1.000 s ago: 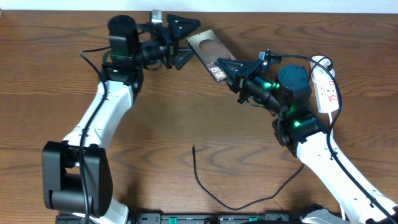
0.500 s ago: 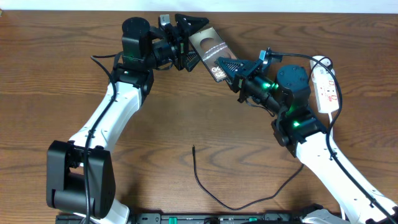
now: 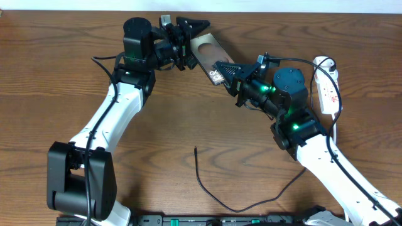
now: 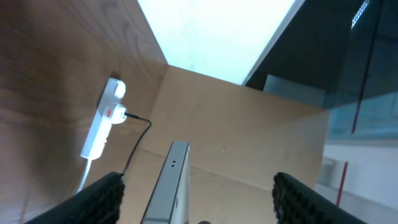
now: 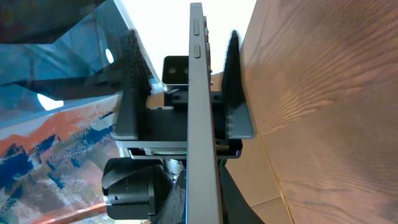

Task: Plug charger to phone and switch on socket
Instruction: 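Regrasp the phone's top end with the left gripper, then open the right gripper and carry the phone left with the left gripper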

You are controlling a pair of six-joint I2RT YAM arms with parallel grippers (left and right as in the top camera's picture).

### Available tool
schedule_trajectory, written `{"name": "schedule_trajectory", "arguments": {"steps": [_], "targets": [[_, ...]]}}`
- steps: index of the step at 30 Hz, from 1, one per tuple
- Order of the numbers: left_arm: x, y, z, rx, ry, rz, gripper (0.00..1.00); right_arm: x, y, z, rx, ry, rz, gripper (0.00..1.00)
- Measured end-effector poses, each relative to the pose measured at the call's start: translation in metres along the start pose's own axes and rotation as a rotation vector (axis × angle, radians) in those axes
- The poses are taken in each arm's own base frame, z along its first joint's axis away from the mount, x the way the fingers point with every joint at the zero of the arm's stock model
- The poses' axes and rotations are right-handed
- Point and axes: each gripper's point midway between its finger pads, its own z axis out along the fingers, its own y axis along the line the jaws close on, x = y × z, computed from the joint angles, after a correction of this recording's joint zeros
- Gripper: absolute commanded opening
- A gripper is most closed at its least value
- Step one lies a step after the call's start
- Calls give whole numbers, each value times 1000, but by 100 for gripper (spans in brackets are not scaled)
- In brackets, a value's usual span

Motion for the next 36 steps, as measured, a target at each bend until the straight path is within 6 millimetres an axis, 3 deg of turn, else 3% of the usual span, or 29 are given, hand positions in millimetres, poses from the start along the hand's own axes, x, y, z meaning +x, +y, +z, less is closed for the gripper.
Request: {"name": "schedule_trajectory", "arguments": {"steps": [3,15,18,25,27,30,31,32,33,36], "targets": [[0,0,0,0,-1,-3,41,-1,0,0,0,-3,1,1],[0,1,0,-3,-3,-5,20,-1,3,0,-12,-8,-1,1],[1,1,1,-4,-1,-2,9,-2,4,0,-16,-11,-1,1],[1,2,4,-5,-13,18,7,-3,6,0,-22,-20,26,1],[2,2,4,-5,-15,19,7,-3,6,0,-23,-21,26,21],[5,2,6,-7,-8,27,7,-3,5,0,-19,-21,34,60],[6,3,7,-8,-4,27,7,-3,5,0,-19,-20,28,73],[8,3,8,-9,-4,28,7,-3,4,0,-17,-22,33,93],[8,3,9,-8,-3,28,7,-3,5,0,-19,-22,27,99],[8,3,9,-8,-3,28,7,-4,5,0,-19,-25,26,99]]}}
